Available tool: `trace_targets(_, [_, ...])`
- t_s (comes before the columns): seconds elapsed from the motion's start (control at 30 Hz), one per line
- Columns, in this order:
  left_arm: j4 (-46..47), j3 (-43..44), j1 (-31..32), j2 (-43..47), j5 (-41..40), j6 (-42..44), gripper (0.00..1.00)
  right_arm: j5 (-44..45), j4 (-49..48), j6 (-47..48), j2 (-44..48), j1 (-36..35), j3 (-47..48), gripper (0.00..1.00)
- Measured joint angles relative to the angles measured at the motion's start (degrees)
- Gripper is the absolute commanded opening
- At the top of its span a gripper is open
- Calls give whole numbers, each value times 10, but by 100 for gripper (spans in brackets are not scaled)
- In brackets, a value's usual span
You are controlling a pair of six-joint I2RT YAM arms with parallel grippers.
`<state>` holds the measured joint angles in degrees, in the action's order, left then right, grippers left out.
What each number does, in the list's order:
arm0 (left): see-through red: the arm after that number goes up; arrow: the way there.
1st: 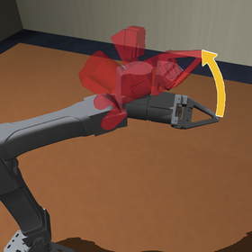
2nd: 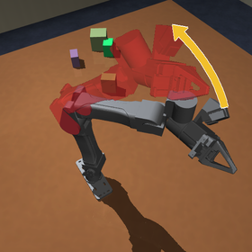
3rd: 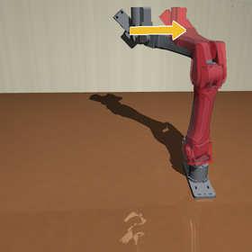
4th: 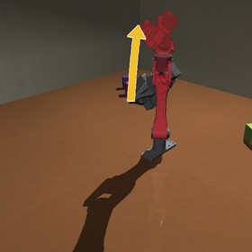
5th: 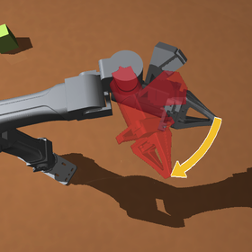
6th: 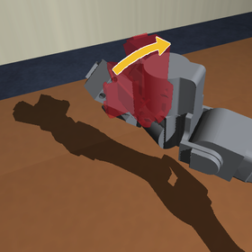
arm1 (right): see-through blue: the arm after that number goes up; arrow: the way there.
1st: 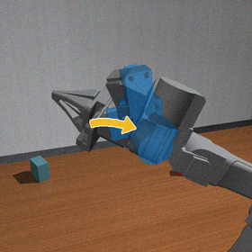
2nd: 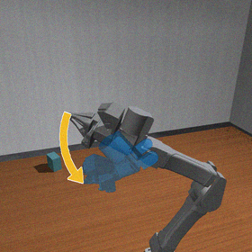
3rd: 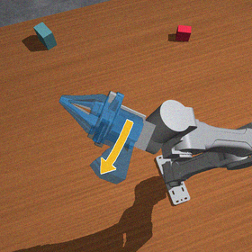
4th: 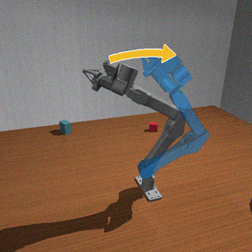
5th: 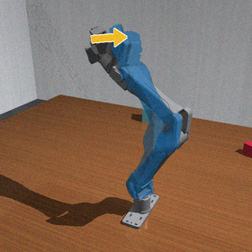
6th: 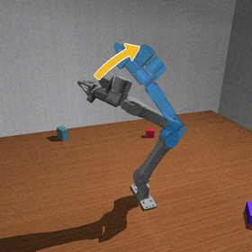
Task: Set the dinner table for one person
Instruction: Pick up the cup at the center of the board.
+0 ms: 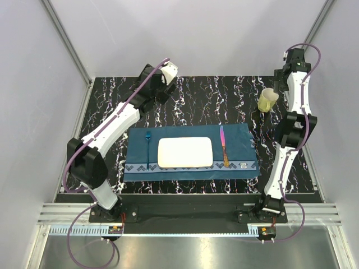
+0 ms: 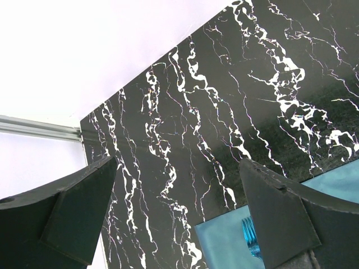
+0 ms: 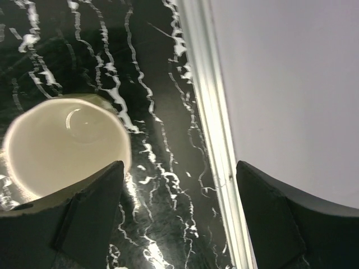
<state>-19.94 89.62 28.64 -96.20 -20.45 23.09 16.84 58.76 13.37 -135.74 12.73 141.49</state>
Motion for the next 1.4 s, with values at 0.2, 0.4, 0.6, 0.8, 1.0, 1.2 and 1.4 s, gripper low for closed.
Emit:
trace_targets(0.2, [0, 0, -3, 0, -5, -9, 99, -31, 22, -4, -17, -3, 48, 89])
trace_targets(0.4, [0, 0, -5, 0, -7, -9, 99, -53, 32, -6, -17, -3, 38, 88])
trace_targets(0.6, [0, 0, -5, -6, -7, -9, 99, -99, 47, -10, -27, -3, 32, 86])
trace_targets(0.8, [0, 0, -5, -9, -9, -9, 99, -121, 55, -12, -58, -3, 35, 81])
trace_targets(1.0, [0, 0, -5, -10, -10, -9, 99, -130, 58, -15, -75, -3, 35, 72])
trace_targets(1.2, [0, 0, -5, -11, -10, -8, 99, -133, 58, -18, -77, -3, 37, 47])
trace_targets(1.4, [0, 0, -5, -11, -11, -6, 99, -136, 56, -17, -78, -3, 46, 0])
